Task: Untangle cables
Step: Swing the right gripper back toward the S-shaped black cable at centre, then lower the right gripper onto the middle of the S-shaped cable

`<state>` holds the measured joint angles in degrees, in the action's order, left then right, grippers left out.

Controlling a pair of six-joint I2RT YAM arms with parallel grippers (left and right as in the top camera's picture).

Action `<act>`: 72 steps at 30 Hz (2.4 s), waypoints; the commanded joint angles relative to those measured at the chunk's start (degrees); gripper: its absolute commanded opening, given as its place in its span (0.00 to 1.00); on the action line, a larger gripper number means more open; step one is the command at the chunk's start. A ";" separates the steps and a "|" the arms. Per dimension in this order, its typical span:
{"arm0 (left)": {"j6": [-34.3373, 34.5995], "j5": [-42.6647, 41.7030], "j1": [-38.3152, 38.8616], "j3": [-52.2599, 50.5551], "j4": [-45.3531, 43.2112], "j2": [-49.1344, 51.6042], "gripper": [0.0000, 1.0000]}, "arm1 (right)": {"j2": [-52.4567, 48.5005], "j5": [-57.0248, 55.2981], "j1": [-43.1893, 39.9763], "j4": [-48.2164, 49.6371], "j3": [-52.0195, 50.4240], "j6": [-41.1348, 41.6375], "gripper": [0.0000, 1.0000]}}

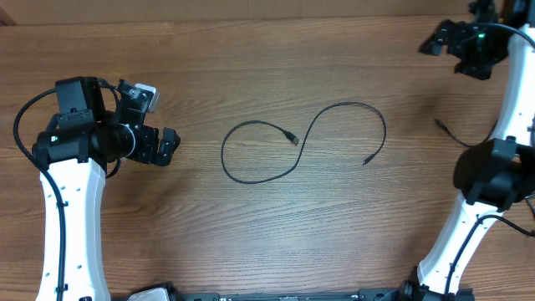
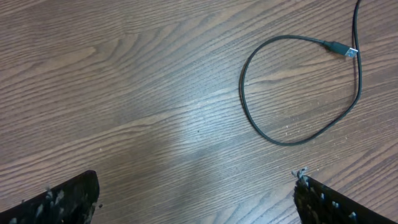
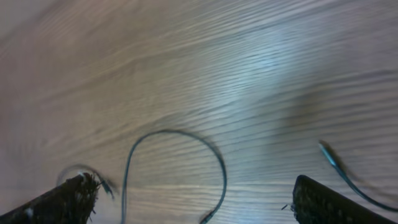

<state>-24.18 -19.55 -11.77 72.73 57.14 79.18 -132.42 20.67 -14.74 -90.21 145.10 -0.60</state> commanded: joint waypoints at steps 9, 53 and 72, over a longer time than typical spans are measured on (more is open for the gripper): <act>-0.68 -0.98 -0.22 0.15 -0.20 0.26 1.00 | -0.26 0.44 10.32 -1.86 0.35 -1.40 1.00; -0.68 -0.87 -0.22 0.15 -0.20 0.26 1.00 | -0.26 -15.98 32.00 -6.27 -3.54 25.29 1.00; -0.68 -0.85 -0.22 0.15 -0.20 0.26 1.00 | -0.26 -18.25 39.56 2.43 -22.21 35.19 0.93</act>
<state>-24.18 -19.55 -11.77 72.73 57.14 79.20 -132.64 3.38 24.47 -88.33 124.11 32.82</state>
